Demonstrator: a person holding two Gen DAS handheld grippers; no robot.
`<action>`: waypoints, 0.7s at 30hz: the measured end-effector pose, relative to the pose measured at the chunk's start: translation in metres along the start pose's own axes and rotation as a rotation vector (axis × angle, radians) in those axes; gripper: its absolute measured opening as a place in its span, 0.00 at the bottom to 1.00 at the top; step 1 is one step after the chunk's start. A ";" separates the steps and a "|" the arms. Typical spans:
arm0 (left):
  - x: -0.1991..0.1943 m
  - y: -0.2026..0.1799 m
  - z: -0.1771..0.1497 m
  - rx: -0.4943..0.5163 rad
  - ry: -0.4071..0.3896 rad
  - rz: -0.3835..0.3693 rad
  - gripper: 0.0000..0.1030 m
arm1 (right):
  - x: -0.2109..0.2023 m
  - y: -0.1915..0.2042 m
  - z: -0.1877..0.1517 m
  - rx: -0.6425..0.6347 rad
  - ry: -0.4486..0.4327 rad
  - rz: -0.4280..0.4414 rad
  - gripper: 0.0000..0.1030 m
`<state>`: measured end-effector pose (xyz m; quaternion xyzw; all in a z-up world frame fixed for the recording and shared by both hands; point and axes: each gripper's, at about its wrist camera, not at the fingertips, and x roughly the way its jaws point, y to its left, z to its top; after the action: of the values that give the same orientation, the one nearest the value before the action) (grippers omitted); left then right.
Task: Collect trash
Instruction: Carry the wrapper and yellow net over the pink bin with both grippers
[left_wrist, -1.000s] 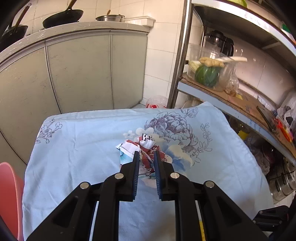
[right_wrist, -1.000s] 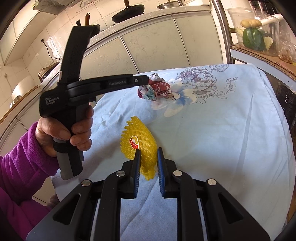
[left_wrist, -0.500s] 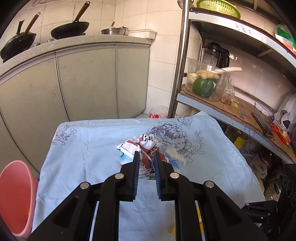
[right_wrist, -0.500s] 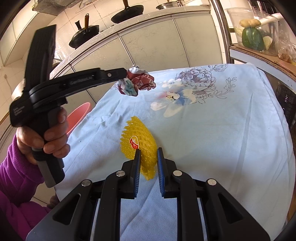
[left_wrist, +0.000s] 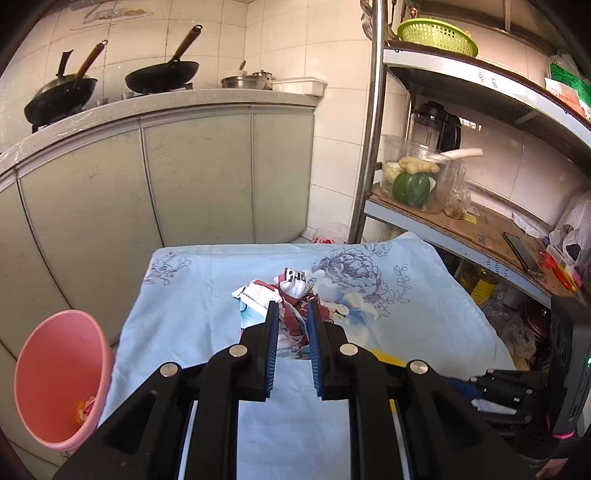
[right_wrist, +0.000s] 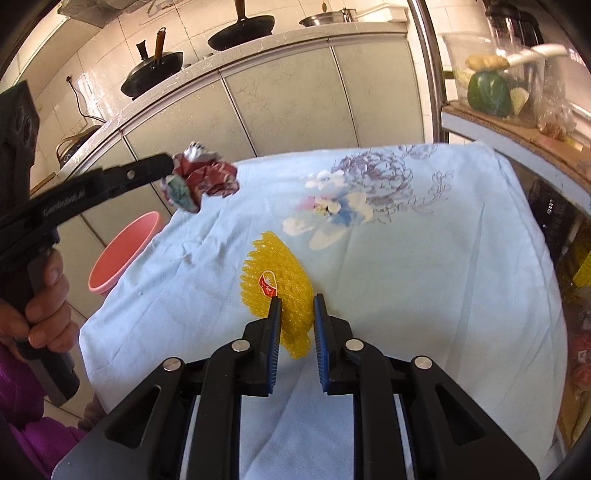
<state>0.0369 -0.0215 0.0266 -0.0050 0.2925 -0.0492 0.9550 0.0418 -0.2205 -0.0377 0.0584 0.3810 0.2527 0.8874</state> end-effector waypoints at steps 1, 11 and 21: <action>-0.004 0.003 0.000 -0.004 -0.007 0.004 0.14 | -0.001 0.003 0.004 -0.009 -0.008 -0.007 0.17; -0.036 0.035 -0.004 -0.063 -0.057 0.049 0.14 | -0.004 0.048 0.040 -0.099 -0.081 -0.064 0.17; -0.059 0.075 -0.011 -0.137 -0.097 0.129 0.14 | 0.001 0.100 0.071 -0.164 -0.133 -0.034 0.17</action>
<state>-0.0115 0.0593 0.0475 -0.0539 0.2484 0.0326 0.9666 0.0520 -0.1276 0.0408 -0.0043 0.3000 0.2636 0.9168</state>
